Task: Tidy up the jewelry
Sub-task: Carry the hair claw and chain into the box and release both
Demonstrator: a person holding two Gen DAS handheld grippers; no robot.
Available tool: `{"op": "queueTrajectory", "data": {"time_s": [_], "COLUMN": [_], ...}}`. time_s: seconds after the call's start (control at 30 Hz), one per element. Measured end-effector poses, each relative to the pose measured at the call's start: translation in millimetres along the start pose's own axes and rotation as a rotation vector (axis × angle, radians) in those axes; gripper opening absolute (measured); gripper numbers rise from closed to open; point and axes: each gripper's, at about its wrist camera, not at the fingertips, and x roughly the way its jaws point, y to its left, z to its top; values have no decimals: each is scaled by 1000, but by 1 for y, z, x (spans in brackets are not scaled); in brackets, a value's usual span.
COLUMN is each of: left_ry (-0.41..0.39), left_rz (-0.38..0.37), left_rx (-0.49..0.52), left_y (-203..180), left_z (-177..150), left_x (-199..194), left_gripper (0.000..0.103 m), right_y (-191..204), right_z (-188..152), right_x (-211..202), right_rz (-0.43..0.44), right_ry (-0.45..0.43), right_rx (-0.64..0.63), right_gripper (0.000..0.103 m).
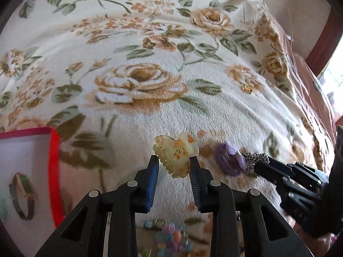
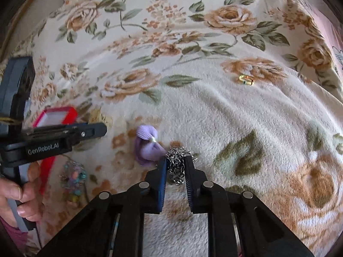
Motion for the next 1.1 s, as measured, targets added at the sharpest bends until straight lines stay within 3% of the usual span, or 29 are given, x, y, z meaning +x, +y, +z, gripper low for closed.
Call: {"op": "queueTrajectory", "data": {"time_s": [0.53,1.1], "left_ry": [-83,-147], "left_rz": [11,88], "left_rx": [-80,-200], "left_y": [40,98], "left_z": [-53,-109], "left_x": [-107,-191], "left_gripper": [27,27], "right_y": [57,141], "right_z": [6,8], "right_x": [-37,-33], "right_rz": [117,263], "right_ry": [-73,-45], "right_rx": [-41,-132], "right_gripper": [16,16]}}
